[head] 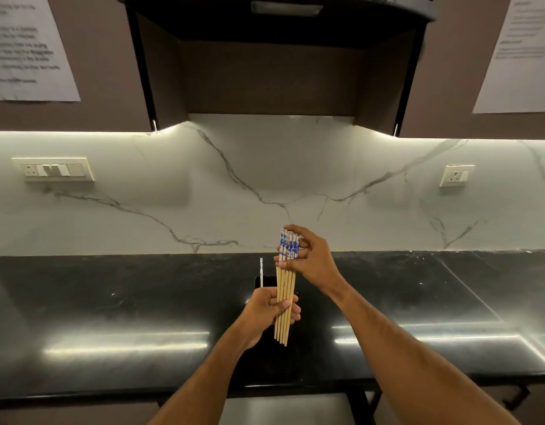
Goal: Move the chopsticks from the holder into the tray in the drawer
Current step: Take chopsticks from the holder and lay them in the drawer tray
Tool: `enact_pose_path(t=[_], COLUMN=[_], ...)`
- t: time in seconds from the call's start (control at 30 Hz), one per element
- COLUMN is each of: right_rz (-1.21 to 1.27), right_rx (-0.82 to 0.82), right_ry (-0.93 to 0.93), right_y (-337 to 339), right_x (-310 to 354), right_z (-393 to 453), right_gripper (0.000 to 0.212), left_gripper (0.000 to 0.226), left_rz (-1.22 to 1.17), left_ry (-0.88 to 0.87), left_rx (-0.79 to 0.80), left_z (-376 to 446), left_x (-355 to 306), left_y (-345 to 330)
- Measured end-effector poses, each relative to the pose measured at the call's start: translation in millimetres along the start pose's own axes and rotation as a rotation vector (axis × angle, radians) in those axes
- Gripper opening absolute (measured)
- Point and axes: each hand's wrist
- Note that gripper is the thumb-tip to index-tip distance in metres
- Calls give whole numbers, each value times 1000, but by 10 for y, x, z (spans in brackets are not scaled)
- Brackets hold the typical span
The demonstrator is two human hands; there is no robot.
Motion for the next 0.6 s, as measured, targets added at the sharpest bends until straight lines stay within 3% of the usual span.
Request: enact_pose_path(t=[0.23,0.6], right_rz=[-41,-13], right_rx=[49,-14], right_ry=[6,-1], right_y=[67,187], right_x=[129,165], right_z=[-139,-304], right_gripper=[94,72], left_gripper=[20,23], left_rz=[39,61], left_ry=[39,38], left_rx=[51,85], left_z=[-158,-271], left_x=[-33,-59], left_y=[-69,-193])
Point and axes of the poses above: each hand's wrist, its own z-axis towards the middle knuckle, its own y-axis out of the back of the hand, x = y × z, and after that the axes turned 10 degrees about -z, right-handed
